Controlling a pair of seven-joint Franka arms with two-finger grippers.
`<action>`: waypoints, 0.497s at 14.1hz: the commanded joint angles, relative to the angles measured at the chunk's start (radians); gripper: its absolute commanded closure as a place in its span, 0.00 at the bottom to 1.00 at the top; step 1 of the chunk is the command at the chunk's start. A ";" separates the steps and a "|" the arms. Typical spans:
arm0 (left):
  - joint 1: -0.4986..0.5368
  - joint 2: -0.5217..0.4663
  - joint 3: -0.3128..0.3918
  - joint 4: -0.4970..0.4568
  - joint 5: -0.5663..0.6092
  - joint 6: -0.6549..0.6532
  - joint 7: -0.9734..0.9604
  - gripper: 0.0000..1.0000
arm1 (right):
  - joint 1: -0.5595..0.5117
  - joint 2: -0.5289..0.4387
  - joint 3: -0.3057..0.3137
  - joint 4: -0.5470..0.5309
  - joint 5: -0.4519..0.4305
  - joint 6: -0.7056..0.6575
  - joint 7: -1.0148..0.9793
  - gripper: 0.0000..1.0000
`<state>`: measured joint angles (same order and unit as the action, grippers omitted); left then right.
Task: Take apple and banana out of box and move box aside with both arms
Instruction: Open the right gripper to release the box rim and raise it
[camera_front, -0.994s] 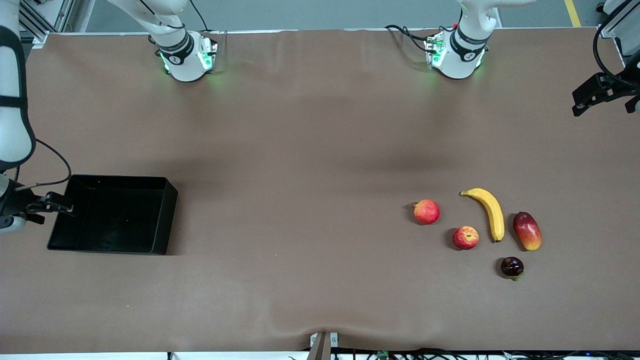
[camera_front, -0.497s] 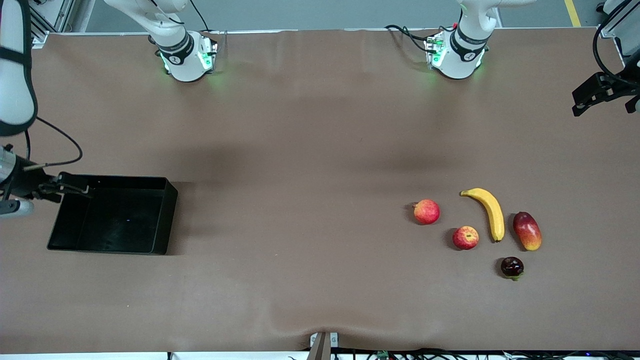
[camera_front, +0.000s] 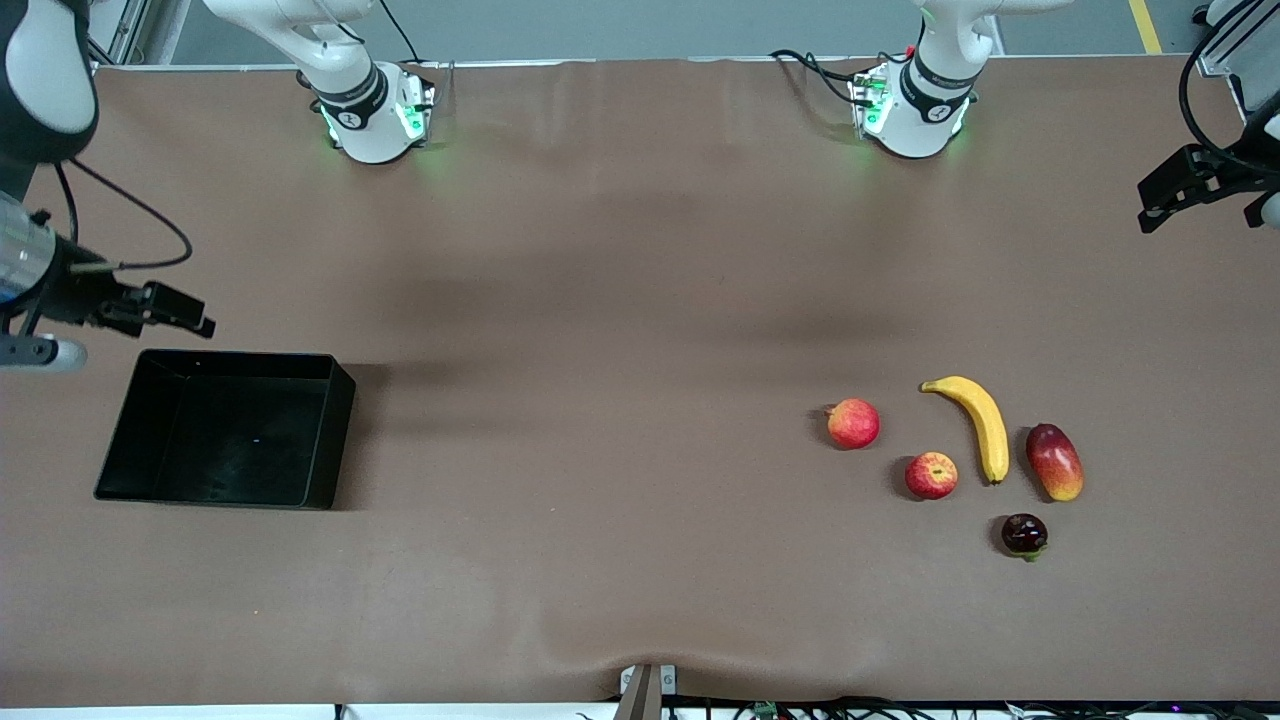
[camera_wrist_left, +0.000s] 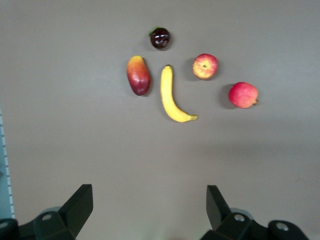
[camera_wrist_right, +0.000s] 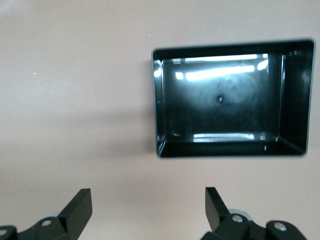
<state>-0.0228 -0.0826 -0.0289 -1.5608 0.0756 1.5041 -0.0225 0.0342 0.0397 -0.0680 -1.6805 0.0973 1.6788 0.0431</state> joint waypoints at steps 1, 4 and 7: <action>0.009 -0.008 -0.002 -0.015 -0.046 0.016 -0.005 0.00 | 0.004 -0.034 0.002 0.033 -0.034 -0.085 0.047 0.00; 0.011 0.010 0.000 0.008 -0.046 0.016 0.012 0.00 | -0.005 -0.029 0.020 0.136 -0.082 -0.175 0.049 0.00; 0.009 0.038 -0.002 0.051 -0.050 0.015 -0.001 0.00 | -0.022 -0.032 0.043 0.146 -0.087 -0.208 0.050 0.00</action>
<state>-0.0212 -0.0681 -0.0278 -1.5511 0.0461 1.5204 -0.0224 0.0358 0.0065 -0.0541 -1.5521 0.0300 1.4959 0.0726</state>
